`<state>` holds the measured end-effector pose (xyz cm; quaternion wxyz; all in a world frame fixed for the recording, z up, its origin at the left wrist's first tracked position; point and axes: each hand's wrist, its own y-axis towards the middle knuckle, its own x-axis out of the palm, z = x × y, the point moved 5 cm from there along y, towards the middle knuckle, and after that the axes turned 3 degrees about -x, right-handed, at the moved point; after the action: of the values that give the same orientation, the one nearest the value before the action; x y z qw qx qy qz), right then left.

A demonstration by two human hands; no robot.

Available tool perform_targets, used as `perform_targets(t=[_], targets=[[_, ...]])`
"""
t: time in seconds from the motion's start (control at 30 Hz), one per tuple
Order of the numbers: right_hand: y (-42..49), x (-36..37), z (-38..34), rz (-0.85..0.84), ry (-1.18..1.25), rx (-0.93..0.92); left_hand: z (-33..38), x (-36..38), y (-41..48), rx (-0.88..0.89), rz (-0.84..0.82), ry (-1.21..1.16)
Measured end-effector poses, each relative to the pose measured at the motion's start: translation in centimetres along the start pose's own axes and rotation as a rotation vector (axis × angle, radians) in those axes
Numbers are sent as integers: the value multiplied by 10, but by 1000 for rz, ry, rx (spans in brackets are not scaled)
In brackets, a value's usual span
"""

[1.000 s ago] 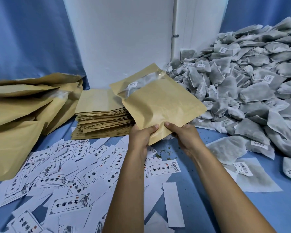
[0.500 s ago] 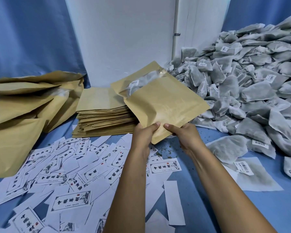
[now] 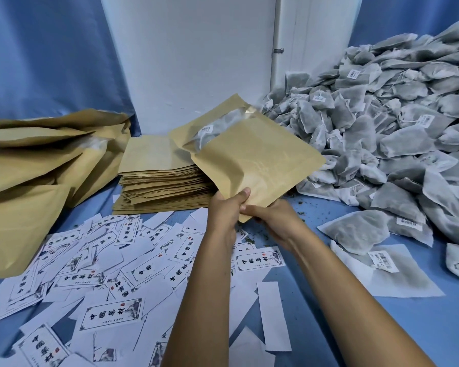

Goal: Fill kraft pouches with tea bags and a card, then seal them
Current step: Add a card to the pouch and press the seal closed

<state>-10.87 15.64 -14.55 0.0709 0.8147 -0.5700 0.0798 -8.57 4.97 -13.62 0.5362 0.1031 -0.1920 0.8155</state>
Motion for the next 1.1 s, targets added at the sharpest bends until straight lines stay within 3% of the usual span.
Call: perform_targets(t=[0.33,1.1], targets=[[-3,3,-1,11,114,53,0,3,-1,-3,-12,-29],[3,-25,-15,294,201,-50,10,-11,-3,-28,51,106]])
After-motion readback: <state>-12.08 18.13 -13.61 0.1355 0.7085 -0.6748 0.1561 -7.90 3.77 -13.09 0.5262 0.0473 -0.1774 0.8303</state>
